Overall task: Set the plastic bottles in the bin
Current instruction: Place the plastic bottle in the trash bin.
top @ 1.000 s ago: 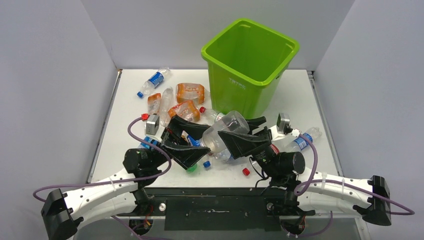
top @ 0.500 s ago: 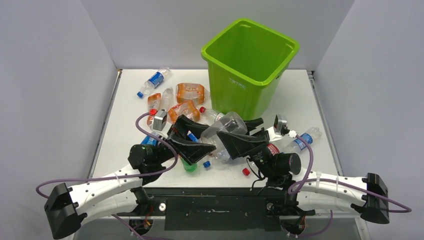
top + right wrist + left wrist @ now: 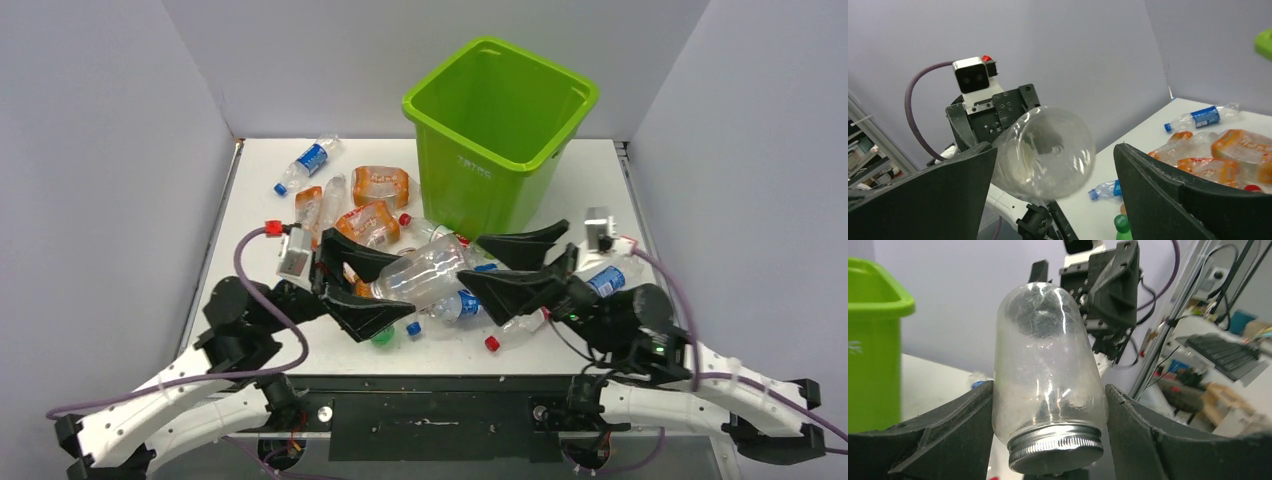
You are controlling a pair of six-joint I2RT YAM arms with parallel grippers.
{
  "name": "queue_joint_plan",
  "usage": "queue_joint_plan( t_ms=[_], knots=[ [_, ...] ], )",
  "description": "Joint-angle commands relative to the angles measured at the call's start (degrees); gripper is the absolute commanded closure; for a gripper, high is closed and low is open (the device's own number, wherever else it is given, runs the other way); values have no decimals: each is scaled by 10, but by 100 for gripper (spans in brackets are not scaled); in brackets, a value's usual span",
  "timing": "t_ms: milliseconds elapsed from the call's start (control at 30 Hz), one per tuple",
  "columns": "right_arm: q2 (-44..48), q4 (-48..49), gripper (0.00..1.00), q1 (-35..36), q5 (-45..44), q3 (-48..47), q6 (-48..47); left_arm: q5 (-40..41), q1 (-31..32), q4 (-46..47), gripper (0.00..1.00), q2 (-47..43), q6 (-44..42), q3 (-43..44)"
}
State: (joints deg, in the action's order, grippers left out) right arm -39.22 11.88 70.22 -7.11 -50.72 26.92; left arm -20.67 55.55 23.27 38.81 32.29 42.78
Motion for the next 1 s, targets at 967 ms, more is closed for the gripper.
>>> queue_joint_plan(
  t_ms=[967],
  knots=[
    [-235,-566,10,18,164,-329,-279,-170,4,-772,100,155,-511,403]
  ],
)
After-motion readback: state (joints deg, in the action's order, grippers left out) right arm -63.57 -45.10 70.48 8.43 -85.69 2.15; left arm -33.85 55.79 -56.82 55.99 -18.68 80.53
